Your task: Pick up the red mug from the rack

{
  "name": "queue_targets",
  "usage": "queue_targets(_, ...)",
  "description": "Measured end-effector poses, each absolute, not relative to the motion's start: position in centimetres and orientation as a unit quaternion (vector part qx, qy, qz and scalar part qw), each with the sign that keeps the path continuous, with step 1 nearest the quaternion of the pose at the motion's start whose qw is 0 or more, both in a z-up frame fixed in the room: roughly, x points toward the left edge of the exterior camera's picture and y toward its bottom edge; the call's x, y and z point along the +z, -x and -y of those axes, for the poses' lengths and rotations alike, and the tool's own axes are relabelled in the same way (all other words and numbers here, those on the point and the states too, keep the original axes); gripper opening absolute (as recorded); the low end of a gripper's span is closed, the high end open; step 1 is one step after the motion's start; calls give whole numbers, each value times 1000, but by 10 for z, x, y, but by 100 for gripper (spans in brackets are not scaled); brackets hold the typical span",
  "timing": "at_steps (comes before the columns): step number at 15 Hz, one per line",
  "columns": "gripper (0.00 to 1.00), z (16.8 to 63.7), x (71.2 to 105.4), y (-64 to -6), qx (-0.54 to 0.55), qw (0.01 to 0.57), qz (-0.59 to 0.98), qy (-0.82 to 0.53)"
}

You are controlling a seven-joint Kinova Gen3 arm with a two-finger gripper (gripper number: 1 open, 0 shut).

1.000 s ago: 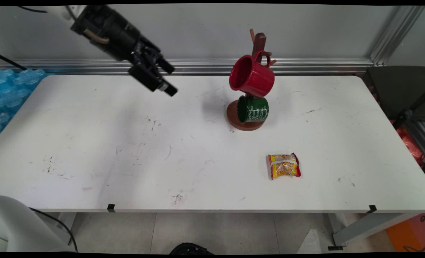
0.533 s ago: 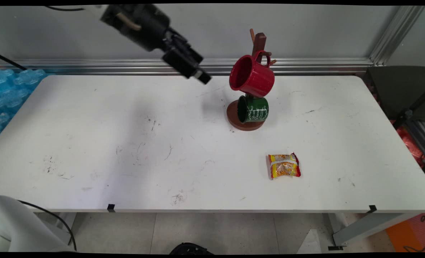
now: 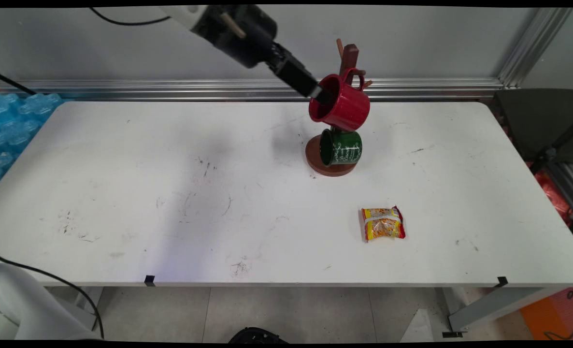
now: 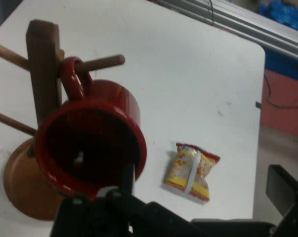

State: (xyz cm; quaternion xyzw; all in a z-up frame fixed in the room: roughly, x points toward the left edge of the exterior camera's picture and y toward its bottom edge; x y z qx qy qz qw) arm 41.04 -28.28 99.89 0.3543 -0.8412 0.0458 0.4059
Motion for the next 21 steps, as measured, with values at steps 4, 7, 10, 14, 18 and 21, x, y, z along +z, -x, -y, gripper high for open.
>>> queue_targets(4,100,298,982,-393,43,405,831,-379)
queue_targets(7,100,308,967,-384,40,402,823,-399)
queue_targets(10,100,317,955,-375,36,403,814,-417)
queue_targets(14,100,325,946,-367,33,405,805,-431)
queue_targets(18,0,332,939,-363,33,409,797,-443)
queue_targets(21,0,335,936,-361,34,410,794,-448)
